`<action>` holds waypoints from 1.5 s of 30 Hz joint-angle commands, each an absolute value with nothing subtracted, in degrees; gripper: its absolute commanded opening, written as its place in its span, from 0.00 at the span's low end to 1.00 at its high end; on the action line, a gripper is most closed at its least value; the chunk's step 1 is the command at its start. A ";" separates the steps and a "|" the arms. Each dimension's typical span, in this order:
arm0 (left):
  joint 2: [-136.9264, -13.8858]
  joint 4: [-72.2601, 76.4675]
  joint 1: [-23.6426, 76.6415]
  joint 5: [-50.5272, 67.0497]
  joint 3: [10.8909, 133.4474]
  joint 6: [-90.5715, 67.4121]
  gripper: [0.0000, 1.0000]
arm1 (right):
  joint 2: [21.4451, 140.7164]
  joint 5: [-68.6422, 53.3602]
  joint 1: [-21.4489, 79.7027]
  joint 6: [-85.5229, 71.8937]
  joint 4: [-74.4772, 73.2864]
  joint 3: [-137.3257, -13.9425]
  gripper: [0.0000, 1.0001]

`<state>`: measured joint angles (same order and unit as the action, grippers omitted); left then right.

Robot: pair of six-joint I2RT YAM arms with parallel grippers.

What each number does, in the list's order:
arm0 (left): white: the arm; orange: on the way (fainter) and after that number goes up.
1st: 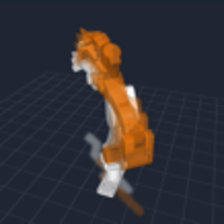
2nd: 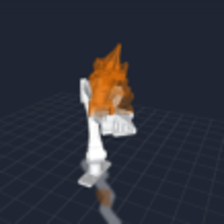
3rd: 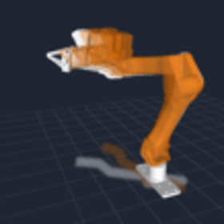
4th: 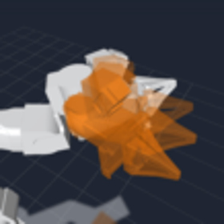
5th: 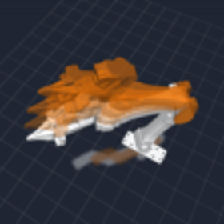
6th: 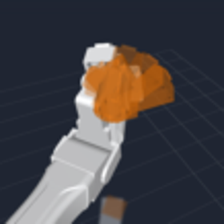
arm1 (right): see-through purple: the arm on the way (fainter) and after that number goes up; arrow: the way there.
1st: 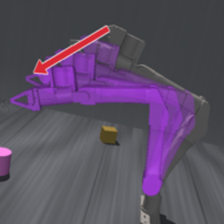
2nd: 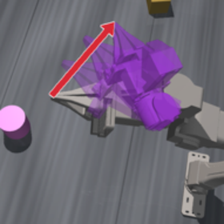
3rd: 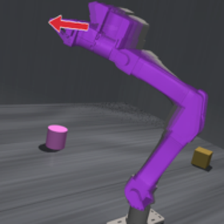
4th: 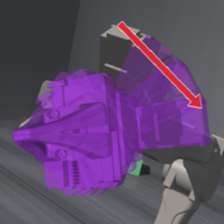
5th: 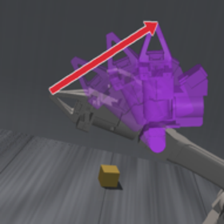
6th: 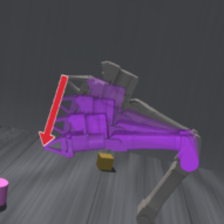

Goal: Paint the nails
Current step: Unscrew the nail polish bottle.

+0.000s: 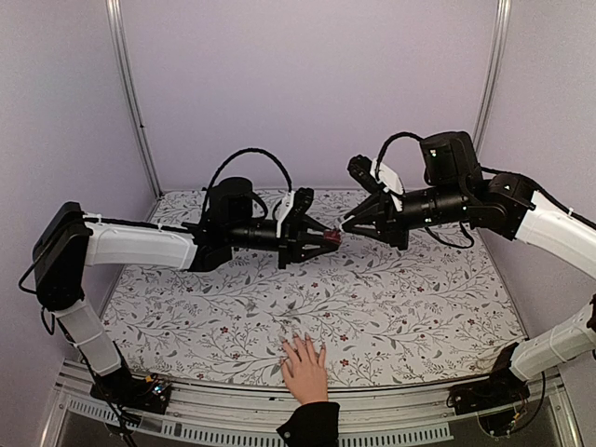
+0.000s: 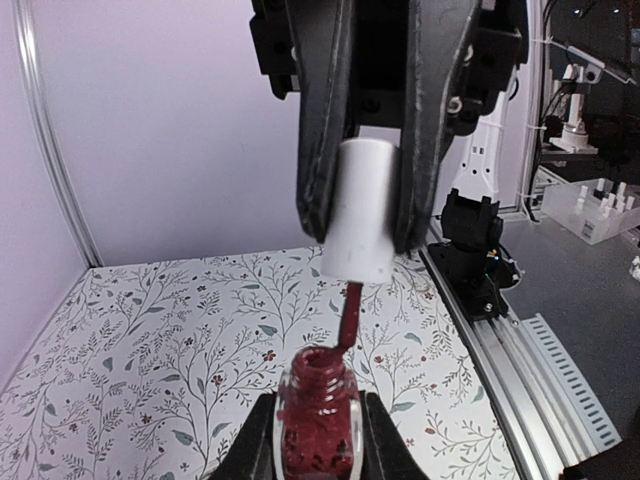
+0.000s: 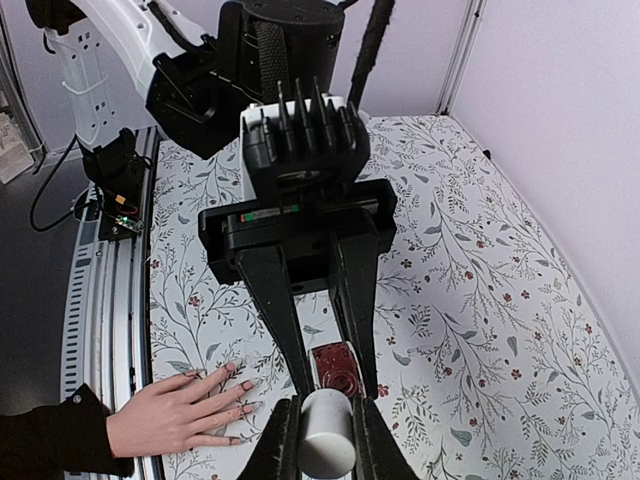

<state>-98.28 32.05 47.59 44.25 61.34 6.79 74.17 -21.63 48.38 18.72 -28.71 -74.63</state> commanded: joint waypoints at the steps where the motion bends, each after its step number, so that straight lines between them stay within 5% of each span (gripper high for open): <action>1: -98.26 33.57 47.01 44.38 61.79 6.15 0.00 | 72.49 -22.35 48.69 18.81 -28.32 -75.06 0.00; 45: -97.14 33.65 46.24 42.95 59.96 6.45 0.00 | 66.85 -17.47 45.75 15.86 -23.72 -70.76 0.00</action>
